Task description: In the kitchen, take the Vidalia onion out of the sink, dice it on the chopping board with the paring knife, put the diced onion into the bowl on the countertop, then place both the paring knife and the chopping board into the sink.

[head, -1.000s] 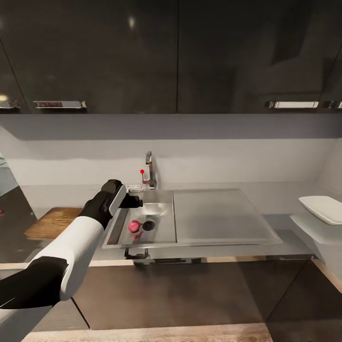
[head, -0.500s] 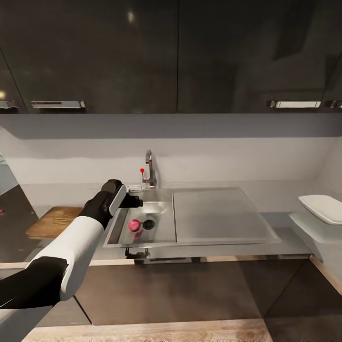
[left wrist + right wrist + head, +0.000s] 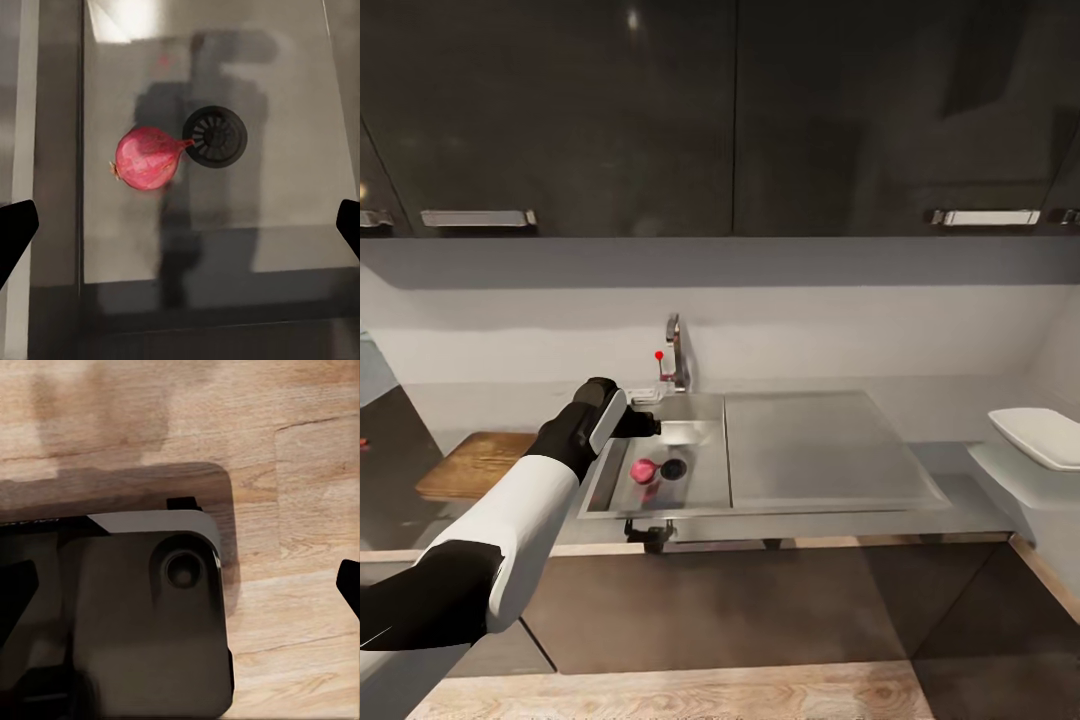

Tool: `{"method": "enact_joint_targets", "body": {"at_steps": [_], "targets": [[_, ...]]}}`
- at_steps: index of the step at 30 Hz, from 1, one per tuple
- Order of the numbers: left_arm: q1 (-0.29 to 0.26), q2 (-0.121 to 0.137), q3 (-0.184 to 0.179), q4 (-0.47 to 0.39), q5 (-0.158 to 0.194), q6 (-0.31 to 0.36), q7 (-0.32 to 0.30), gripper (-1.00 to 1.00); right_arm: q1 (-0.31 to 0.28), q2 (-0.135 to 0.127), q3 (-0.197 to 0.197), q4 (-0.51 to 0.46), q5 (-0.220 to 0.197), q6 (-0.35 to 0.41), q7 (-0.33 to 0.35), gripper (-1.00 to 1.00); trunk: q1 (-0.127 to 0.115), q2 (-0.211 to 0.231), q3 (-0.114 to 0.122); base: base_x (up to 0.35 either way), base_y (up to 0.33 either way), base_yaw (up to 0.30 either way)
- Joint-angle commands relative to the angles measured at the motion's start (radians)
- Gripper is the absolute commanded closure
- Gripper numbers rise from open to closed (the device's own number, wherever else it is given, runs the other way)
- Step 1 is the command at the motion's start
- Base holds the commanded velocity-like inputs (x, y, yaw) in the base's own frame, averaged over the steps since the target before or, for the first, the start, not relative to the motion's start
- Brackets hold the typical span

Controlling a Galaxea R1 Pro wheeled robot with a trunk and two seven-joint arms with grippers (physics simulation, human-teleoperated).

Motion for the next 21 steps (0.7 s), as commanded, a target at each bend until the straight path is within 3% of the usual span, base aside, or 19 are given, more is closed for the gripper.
{"method": "enact_joint_targets", "body": {"at_steps": [1,21], "targets": [[-0.001,0.000,-0.003,-0.001,0.011,0.003,0.010,-1.00,-0.001,0.000,-0.008,0.001,0.011,-0.003,-0.004,-1.00,-0.004,0.006,0.000,0.000,0.000,0.000],[-0.001,0.000,-0.003,-0.002,0.011,0.003,0.009,-1.00,-0.001,0.000,-0.008,0.001,0.011,-0.003,-0.004,-1.00,-0.077,0.139,0.028,0.000,0.000,0.000]]}}
